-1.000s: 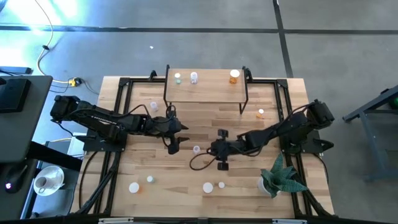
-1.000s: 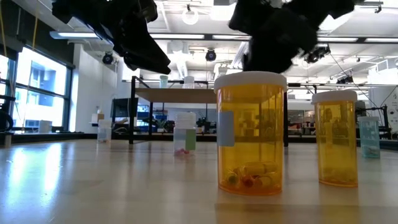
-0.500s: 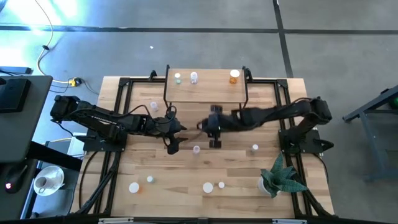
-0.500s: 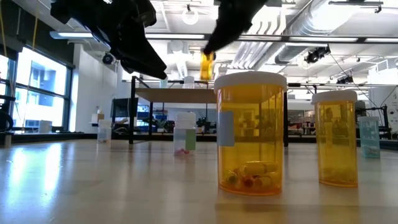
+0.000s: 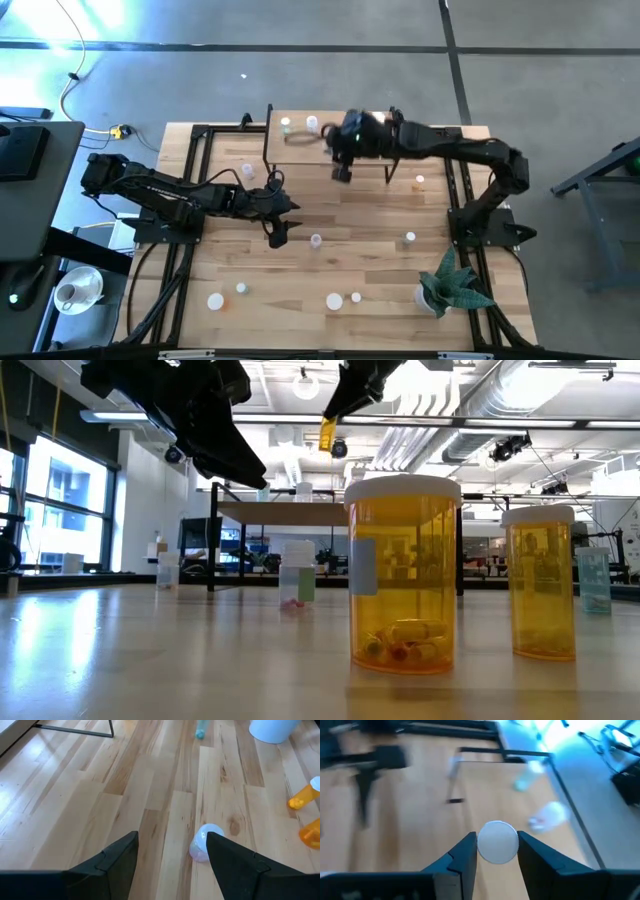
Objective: Pick and place medicine bottles onto shelf by color
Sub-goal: Put the top left small orange pill bottle on the shelf
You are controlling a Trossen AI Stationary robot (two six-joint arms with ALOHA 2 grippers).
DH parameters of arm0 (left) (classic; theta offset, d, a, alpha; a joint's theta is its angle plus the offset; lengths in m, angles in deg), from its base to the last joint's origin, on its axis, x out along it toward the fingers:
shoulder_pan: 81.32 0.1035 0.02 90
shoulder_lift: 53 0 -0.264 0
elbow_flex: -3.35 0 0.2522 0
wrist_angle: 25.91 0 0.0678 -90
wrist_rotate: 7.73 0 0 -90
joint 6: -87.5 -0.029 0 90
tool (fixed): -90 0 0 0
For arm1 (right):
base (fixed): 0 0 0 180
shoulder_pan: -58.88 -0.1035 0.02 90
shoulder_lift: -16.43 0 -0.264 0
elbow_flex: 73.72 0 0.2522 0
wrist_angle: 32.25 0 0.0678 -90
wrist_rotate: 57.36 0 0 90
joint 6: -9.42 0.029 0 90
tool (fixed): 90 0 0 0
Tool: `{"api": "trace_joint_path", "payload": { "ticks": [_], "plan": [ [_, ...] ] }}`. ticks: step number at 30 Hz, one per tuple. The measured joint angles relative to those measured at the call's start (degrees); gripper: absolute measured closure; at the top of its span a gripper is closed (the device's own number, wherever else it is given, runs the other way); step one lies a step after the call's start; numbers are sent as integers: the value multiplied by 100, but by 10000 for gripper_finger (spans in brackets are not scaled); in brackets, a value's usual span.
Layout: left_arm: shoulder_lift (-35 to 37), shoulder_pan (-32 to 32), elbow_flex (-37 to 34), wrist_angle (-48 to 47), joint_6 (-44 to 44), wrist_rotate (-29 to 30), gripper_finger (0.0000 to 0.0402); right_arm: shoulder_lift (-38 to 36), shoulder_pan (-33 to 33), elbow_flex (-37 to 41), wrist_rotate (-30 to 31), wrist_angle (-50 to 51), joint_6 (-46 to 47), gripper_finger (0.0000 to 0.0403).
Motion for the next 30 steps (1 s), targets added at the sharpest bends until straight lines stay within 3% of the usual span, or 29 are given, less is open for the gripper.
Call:
{"api": "trace_joint_path", "payload": {
  "ticks": [10, 15, 24, 30],
  "plan": [
    [0, 0, 0, 0, 0, -2, 177, -1, 1578, -185, -1170, 91, 632, 285],
    [0, 0, 0, 2, 0, -2, 177, -4, 2058, 91, -1325, 118, 996, 285],
    [0, 0, 0, 4, 0, -2, 177, 9, 2151, 658, -1431, -59, 1243, 285],
    [0, 0, -1, 21, 0, 2, 177, 192, 1951, 600, -1435, -120, 1438, 285]
  ]
}}
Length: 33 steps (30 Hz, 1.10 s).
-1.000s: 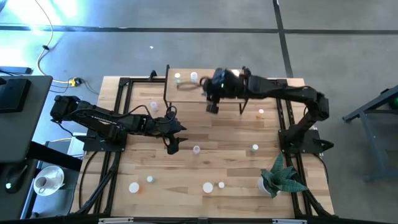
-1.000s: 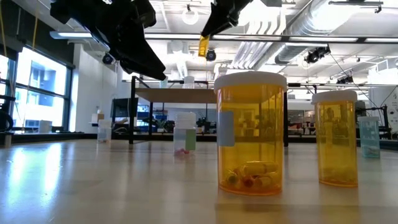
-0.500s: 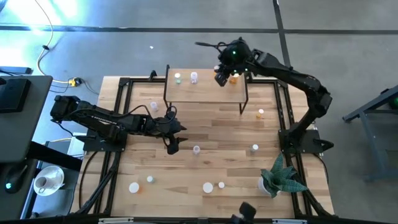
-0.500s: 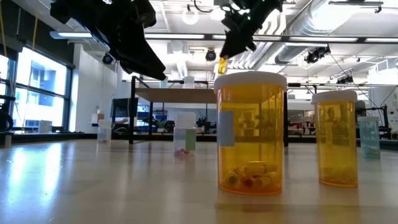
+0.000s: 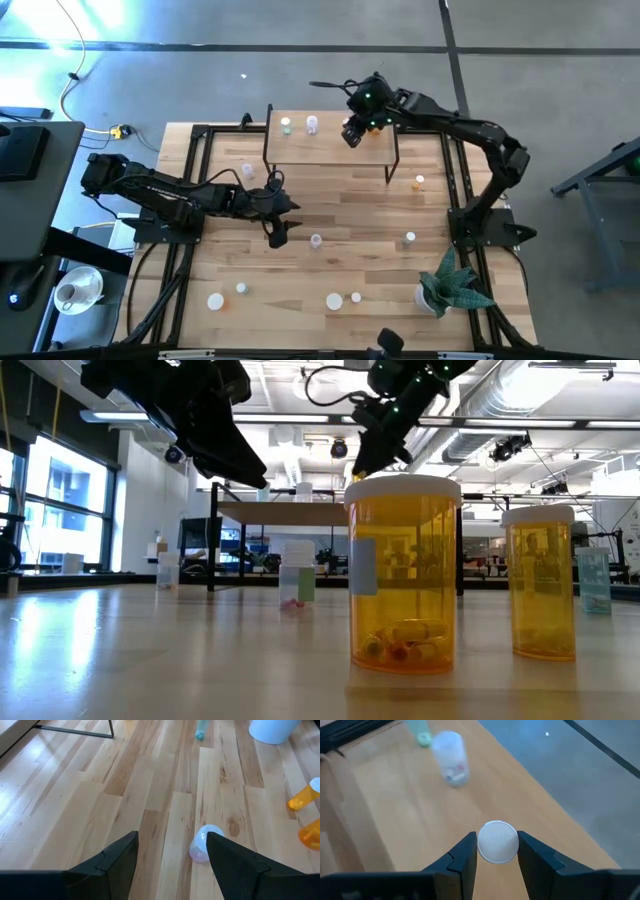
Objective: Pick and place medicine bottles onto shelf by color
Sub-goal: Put the top left small orange pill bottle on the shelf
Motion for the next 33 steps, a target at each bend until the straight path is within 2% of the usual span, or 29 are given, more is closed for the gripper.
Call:
{"api": "trace_joint_path", "payload": {
  "ticks": [7, 13, 22, 33],
  "plan": [
    [0, 0, -1, 20, 0, 4, 177, 77, -5, -539, 57, -35, -19, 285],
    [0, 0, -1, 25, 0, 9, 177, 137, 50, -798, 367, 140, 6, 285],
    [0, 0, -1, 29, 0, 21, 177, 590, 62, -821, 304, 554, -288, 285],
    [0, 0, -1, 27, 0, 20, 177, 724, 62, -827, 243, 646, -584, 285]
  ]
}}
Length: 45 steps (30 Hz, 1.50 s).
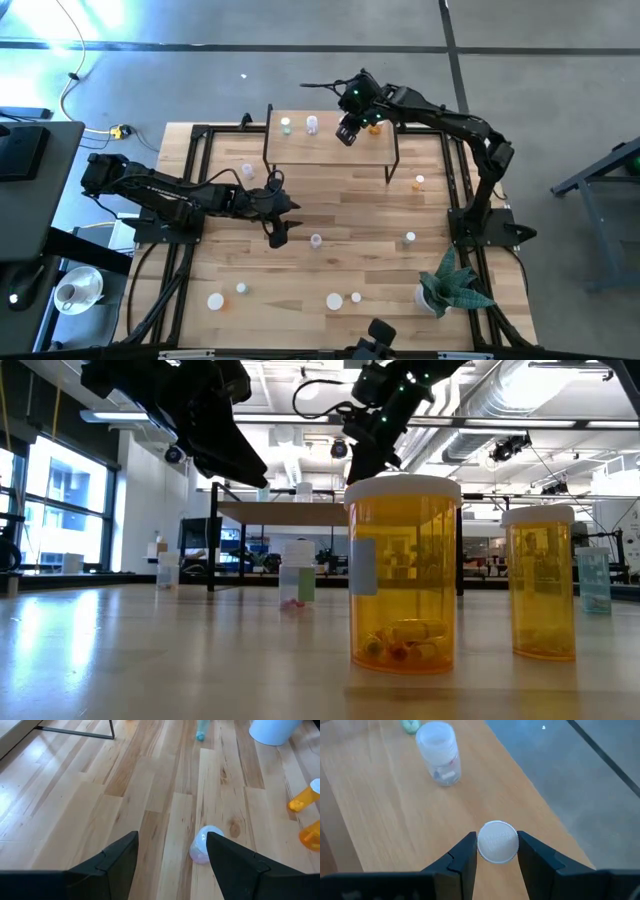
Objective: Pick and place medicine bottles onto shelf by color
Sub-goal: Put the top left small orange pill bottle on the shelf
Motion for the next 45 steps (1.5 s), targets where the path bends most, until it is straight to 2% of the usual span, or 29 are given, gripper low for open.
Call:
{"api": "trace_joint_path", "payload": {
  "ticks": [45],
  "plan": [
    [0, -1, 0, -6, 0, -4, 177, 7, -13, 0, 79, 150, -29, 283]
  ]
}}
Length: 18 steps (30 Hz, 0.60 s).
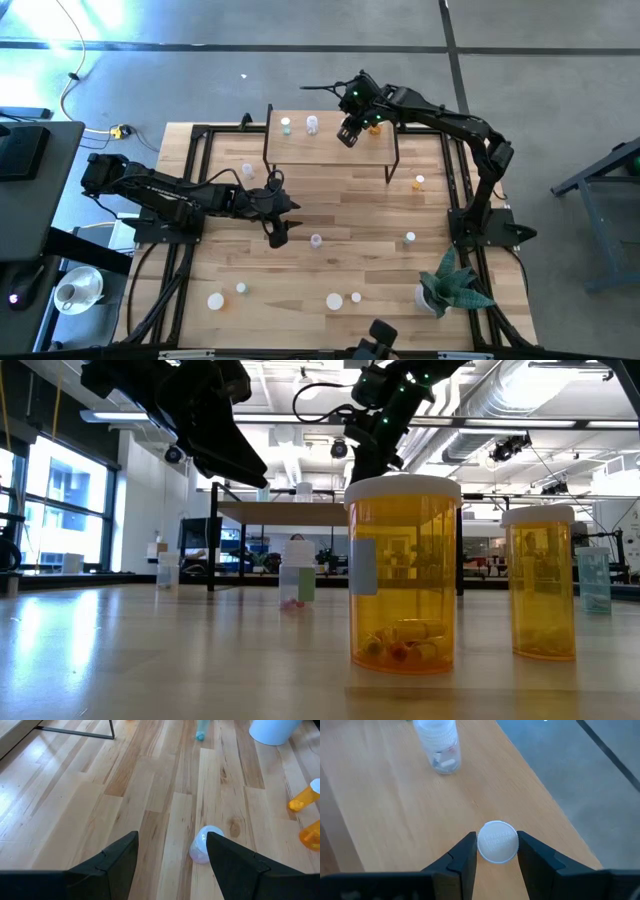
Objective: Pick and place medicine bottles onto shelf by color
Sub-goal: Put the top left small orange pill bottle on the shelf
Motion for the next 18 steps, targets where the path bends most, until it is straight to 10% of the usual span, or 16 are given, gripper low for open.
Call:
{"api": "trace_joint_path", "payload": {
  "ticks": [18],
  "plan": [
    [0, 1, 0, -1, 0, 0, 177, 4, 0, -44, 50, 7, 19, 226]
  ]
}}
